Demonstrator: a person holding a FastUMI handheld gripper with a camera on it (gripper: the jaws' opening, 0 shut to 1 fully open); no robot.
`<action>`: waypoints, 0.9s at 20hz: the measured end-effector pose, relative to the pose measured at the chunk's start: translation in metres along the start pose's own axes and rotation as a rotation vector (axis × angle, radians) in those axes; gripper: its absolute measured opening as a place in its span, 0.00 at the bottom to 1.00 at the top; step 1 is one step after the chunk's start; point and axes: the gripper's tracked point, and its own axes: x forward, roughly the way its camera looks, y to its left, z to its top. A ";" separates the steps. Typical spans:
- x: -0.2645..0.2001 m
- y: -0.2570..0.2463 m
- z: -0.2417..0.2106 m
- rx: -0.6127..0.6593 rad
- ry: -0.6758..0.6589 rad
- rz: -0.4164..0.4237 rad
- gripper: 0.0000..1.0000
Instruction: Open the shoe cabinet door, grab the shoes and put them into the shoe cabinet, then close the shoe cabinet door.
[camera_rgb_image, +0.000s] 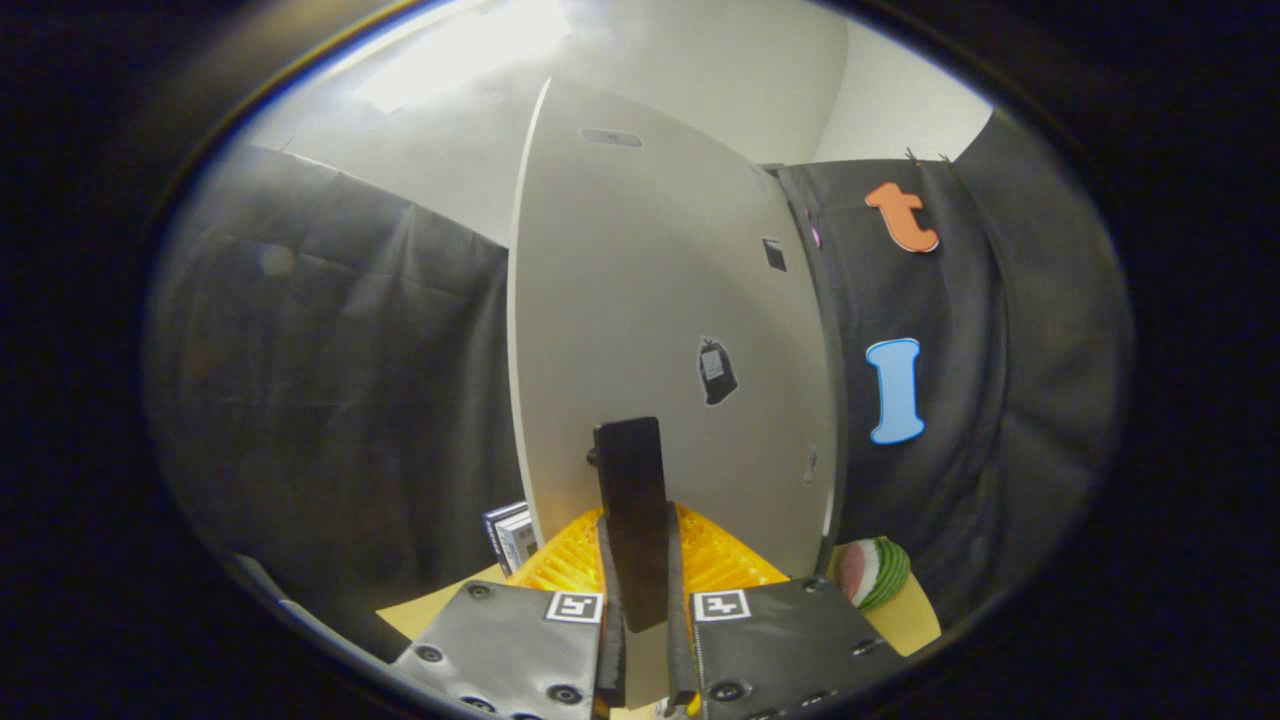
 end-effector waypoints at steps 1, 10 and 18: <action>-0.004 -0.004 0.001 -0.001 -0.001 -0.006 0.18; -0.049 -0.057 0.007 0.017 -0.034 -0.153 0.17; -0.076 -0.121 0.014 0.041 -0.065 -0.298 0.11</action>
